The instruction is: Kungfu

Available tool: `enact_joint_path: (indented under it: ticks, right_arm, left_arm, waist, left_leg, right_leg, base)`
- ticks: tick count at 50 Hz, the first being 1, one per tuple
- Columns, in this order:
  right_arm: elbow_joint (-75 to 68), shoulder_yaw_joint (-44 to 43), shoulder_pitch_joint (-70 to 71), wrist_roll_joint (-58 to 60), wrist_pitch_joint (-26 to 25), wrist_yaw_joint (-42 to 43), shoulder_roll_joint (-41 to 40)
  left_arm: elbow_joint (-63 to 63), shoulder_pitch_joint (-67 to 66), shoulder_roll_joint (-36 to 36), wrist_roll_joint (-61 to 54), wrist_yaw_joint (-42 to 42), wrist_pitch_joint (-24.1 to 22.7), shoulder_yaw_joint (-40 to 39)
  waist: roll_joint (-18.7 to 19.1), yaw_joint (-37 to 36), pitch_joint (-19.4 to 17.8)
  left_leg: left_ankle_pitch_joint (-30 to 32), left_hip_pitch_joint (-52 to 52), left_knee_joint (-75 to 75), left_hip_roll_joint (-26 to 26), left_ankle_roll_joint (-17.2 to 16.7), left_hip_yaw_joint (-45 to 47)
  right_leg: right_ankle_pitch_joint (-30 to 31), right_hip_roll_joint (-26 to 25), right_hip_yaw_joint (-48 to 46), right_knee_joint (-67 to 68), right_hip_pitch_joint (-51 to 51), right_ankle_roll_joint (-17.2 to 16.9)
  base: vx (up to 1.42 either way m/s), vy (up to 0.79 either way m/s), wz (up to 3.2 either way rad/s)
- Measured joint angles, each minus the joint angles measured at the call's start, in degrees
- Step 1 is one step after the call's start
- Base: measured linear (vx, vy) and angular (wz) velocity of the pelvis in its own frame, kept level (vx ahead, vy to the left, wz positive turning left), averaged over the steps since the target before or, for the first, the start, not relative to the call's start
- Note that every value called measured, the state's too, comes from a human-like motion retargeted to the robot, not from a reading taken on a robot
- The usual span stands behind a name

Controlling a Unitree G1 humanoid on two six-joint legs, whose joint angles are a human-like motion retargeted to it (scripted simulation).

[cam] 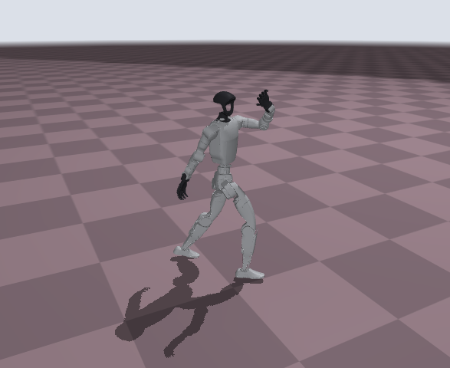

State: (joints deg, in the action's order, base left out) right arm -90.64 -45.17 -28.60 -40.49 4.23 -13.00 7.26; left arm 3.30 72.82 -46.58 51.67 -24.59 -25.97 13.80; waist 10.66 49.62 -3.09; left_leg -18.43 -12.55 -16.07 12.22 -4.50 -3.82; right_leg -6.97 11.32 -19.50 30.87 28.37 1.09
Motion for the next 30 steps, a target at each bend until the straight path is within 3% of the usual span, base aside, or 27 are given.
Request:
enact_joint_path:
  ticks: [3, 8, 12, 15, 17, 20, 22, 25, 27, 30]
  right_arm:
    - [11.13, 3.59, 4.24, -8.43, -0.80, -9.49, 2.12]
    - [21.07, 11.51, 8.24, -3.41, -12.09, -30.71, 18.32]
    - [26.61, 19.98, 11.50, -5.74, -12.55, -31.95, 35.76]
    - [30.20, 22.85, 15.41, -11.06, -14.67, -33.58, 44.18]
    - [33.20, 25.03, 18.39, -14.54, -14.89, -33.57, 45.46]
    - [39.13, 29.01, 24.58, -16.87, -13.76, -34.03, 43.48]
    - [40.82, 33.96, 34.00, -11.64, -12.42, -35.93, 35.42]
    - [33.47, 43.14, 51.10, -0.53, -13.96, -43.99, 20.53]
    - [25.36, 51.33, 58.76, 4.47, -16.89, -49.04, 13.38]
    - [20.28, 57.66, 62.48, 16.68, -17.13, -55.61, 5.63]
  left_arm:
    - [0.02, -1.21, 1.38, 2.30, -2.51, 1.82, -0.23]
    - [0.06, -4.63, 5.85, 12.41, -10.22, 9.83, -2.93]
    - [1.91, -10.62, 12.19, 8.26, -11.51, 12.00, -5.02]
    - [3.97, -16.16, 18.11, 2.31, -7.74, 9.97, -3.43]
    - [6.12, -21.24, 22.54, -1.27, -3.82, 8.88, -1.86]
    - [10.83, -31.22, 28.86, -3.88, -0.72, 7.38, -0.11]
    - [19.73, -39.17, 31.67, -2.07, -3.85, 4.77, -0.23]
    - [43.49, -48.02, 37.07, 2.46, -12.08, 5.07, -4.19]
    - [53.95, -52.75, 40.42, -0.03, -10.38, 5.15, -5.80]
    - [55.24, -59.29, 39.86, -5.75, -12.90, -0.12, -3.29]
  waist:
    - [0.97, -2.18, 0.20]
    - [1.43, -9.52, 0.80]
    - [1.16, -14.46, -0.71]
    - [-1.74, -18.56, -0.90]
    - [-3.59, -24.34, -1.68]
    - [-5.25, -35.70, -4.03]
    - [-3.32, -41.66, -6.29]
    - [0.06, -43.89, -8.04]
    - [2.29, -44.85, -8.18]
    - [5.61, -45.70, -8.75]
  left_leg:
    - [2.98, 3.91, -0.54, 2.68, -0.15, -1.31]
    - [7.28, 11.02, 2.83, 7.31, -4.19, 5.90]
    - [10.43, 17.24, 6.63, 9.25, -10.50, 15.03]
    - [13.41, 23.29, 9.76, 4.19, -10.50, 18.04]
    - [14.63, 25.58, 11.71, 3.58, -10.50, 18.55]
    - [15.58, 28.59, 13.31, 6.18, -10.50, 18.99]
    - [16.19, 31.47, 12.90, 12.04, -10.20, 20.43]
    - [19.56, 36.75, 12.88, 16.75, -8.84, 23.83]
    - [20.81, 39.11, 12.98, 18.79, -7.53, 26.62]
    - [23.66, 40.60, 14.16, 21.76, -9.03, 33.84]
  right_leg:
    - [-4.25, 2.35, -5.50, 3.73, -0.30, 1.55]
    - [-11.66, 7.55, -14.08, 8.88, -0.89, 1.53]
    - [-15.03, 13.73, -20.90, 12.81, -1.41, -0.20]
    - [-15.60, 22.80, -23.94, 16.83, 0.67, -1.62]
    - [-17.16, 24.87, -25.06, 19.15, 2.29, -1.76]
    - [-20.46, 24.55, -26.96, 21.88, 3.77, -1.01]
    - [-22.41, 19.84, -30.56, 21.54, 2.58, 0.65]
    - [-23.46, 17.26, -33.90, 21.28, 3.20, 1.42]
    - [-24.76, 17.07, -35.13, 22.39, 3.99, 1.39]
    - [-27.12, 17.25, -37.09, 24.54, 4.24, 1.11]
  base:
    - [0.27, -0.42, 1.97]
    - [0.03, -0.28, 2.03]
    - [-0.23, -0.11, 2.37]
    - [-0.51, -0.04, 2.52]
    - [-0.56, -0.39, 1.61]
    - [-0.50, -0.64, 0.92]
    - [-0.42, -0.60, 0.61]
    - [-0.25, -0.14, 0.82]
    - [-0.01, 0.00, 0.84]
    - [0.04, 0.11, 0.79]
